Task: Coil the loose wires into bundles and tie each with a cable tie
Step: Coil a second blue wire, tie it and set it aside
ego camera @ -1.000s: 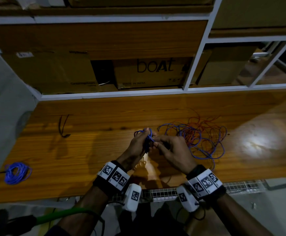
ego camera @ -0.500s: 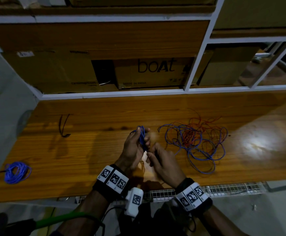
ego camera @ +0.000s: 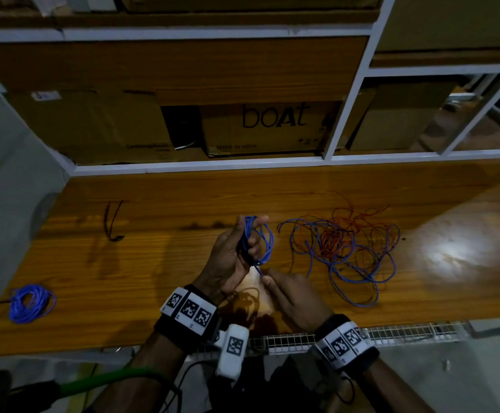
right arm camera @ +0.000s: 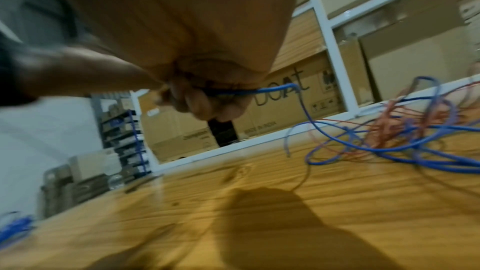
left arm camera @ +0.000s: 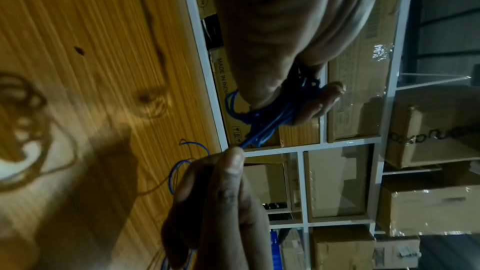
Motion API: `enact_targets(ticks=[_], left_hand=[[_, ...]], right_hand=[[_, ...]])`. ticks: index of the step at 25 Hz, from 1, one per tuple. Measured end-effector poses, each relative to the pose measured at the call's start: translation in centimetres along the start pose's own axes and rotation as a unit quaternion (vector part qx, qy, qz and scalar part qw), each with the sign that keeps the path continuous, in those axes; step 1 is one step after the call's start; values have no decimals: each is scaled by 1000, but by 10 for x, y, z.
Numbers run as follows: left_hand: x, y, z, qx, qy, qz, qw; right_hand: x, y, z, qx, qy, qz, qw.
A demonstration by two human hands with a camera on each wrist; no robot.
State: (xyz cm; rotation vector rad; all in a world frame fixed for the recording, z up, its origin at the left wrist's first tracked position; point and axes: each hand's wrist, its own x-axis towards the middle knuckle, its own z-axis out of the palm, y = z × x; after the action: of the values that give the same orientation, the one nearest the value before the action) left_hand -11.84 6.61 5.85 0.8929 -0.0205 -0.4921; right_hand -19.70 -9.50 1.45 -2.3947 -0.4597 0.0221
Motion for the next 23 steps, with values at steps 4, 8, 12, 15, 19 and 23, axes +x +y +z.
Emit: enact_targets(ticks=[4, 8, 12, 15, 19, 23], left_hand=[[-7, 7, 0, 116, -56, -57, 990], [-18, 13, -5, 243, -152, -143, 947], [-19, 9, -9, 292, -198, -194, 915], [-16, 9, -15, 287, -212, -229, 906], [-13, 5, -26, 342, -212, -274, 874], [-7, -15, -19, 429, -183, -292, 835]], right_hand=[[5, 25, -20, -94, -75, 36, 992], [15, 37, -38, -163, -164, 63, 971], [29, 37, -48, -178, -236, 16, 955], [36, 45, -57, -220, -269, 28, 937], [43, 44, -74, -323, -178, 24, 929], [53, 31, -72, -296, -135, 65, 943]])
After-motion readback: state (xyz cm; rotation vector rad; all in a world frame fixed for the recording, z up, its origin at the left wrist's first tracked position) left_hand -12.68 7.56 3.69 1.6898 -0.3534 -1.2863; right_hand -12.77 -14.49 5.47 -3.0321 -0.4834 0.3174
